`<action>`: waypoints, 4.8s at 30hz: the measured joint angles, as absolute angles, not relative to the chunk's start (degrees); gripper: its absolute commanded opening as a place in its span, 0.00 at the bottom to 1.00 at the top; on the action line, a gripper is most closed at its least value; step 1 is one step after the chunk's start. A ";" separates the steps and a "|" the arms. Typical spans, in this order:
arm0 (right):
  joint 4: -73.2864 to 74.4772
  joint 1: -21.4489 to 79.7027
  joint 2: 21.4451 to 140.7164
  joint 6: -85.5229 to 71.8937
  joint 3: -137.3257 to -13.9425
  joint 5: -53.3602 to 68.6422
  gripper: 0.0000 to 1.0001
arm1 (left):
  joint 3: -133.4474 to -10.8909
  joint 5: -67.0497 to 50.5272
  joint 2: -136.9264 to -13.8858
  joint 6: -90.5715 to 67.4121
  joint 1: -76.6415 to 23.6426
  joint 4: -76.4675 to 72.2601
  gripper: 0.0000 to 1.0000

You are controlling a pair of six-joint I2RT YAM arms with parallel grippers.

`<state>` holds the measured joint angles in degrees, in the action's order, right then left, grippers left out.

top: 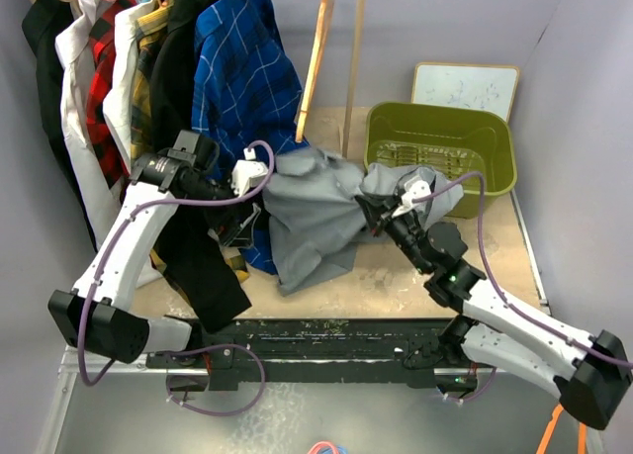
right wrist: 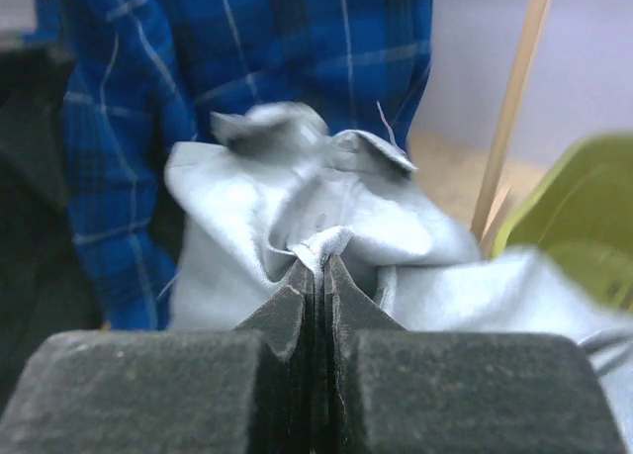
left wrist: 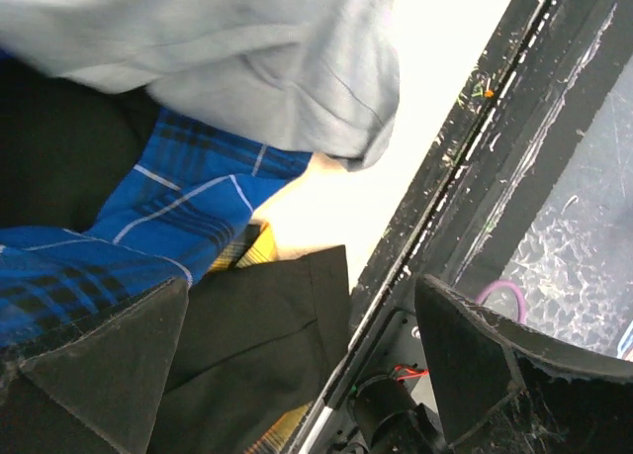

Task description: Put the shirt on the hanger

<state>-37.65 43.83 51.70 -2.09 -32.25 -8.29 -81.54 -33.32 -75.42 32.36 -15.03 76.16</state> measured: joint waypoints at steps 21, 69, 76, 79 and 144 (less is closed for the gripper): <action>-17.80 63.07 41.47 -22.28 -23.86 -26.06 1.00 | -81.87 -34.22 -96.77 27.75 -16.88 71.72 0.99; -67.57 62.89 51.79 -3.46 -21.32 -44.51 1.00 | -95.22 -41.58 -119.20 17.30 -26.98 67.51 0.02; -66.83 56.88 52.64 -4.71 -21.41 -38.85 1.00 | -87.57 -37.71 -97.62 26.68 -26.96 69.08 0.05; -63.35 49.15 54.85 -6.98 -22.94 -28.93 1.00 | -83.72 -32.42 -83.15 30.79 -26.98 67.64 0.06; -42.30 62.87 69.38 -15.70 -35.42 -33.76 0.94 | -81.23 -2.39 -83.85 35.14 -27.57 46.28 0.34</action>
